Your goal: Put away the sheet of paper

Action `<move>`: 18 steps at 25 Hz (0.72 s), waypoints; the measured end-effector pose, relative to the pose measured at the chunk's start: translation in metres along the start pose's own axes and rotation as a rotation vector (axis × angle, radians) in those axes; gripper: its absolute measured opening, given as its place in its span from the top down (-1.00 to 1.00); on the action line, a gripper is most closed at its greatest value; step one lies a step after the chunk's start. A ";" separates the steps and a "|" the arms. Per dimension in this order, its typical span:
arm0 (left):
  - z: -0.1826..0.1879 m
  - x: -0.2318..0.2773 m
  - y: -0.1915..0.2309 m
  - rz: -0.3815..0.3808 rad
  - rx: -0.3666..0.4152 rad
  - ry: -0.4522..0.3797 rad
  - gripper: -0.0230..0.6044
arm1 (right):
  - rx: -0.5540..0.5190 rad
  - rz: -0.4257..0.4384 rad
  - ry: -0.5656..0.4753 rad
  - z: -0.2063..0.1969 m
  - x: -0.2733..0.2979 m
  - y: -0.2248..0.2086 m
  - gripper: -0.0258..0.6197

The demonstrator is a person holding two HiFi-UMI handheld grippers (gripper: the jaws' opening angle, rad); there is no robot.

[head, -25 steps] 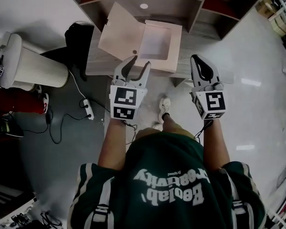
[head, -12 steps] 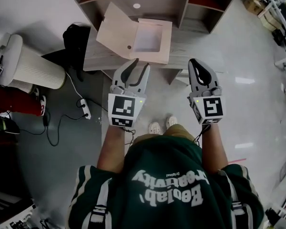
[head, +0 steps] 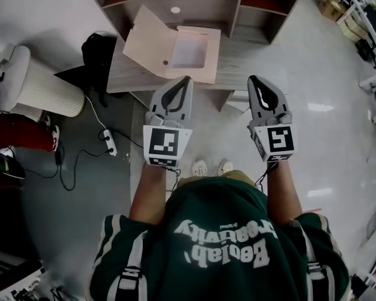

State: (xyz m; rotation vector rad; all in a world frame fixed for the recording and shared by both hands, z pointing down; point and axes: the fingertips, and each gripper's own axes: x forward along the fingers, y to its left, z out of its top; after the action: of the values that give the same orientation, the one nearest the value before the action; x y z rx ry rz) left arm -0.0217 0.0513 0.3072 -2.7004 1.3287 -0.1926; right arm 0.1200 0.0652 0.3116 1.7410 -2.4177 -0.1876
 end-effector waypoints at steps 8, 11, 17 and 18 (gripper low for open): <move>-0.005 0.003 0.004 0.034 -0.015 -0.001 0.87 | -0.005 -0.009 -0.007 -0.007 -0.005 -0.006 0.82; -0.007 0.002 0.008 0.041 -0.019 0.005 0.87 | -0.008 -0.009 -0.009 -0.007 -0.004 -0.004 0.82; -0.012 0.003 0.014 0.040 -0.020 0.010 0.87 | -0.010 -0.011 -0.014 -0.007 0.002 -0.002 0.82; -0.012 0.003 0.015 0.039 -0.019 0.011 0.87 | -0.011 -0.012 -0.015 -0.006 0.002 -0.002 0.82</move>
State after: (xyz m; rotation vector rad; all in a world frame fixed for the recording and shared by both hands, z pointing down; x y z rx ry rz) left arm -0.0334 0.0393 0.3168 -2.6906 1.3918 -0.1915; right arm 0.1220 0.0626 0.3175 1.7563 -2.4120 -0.2163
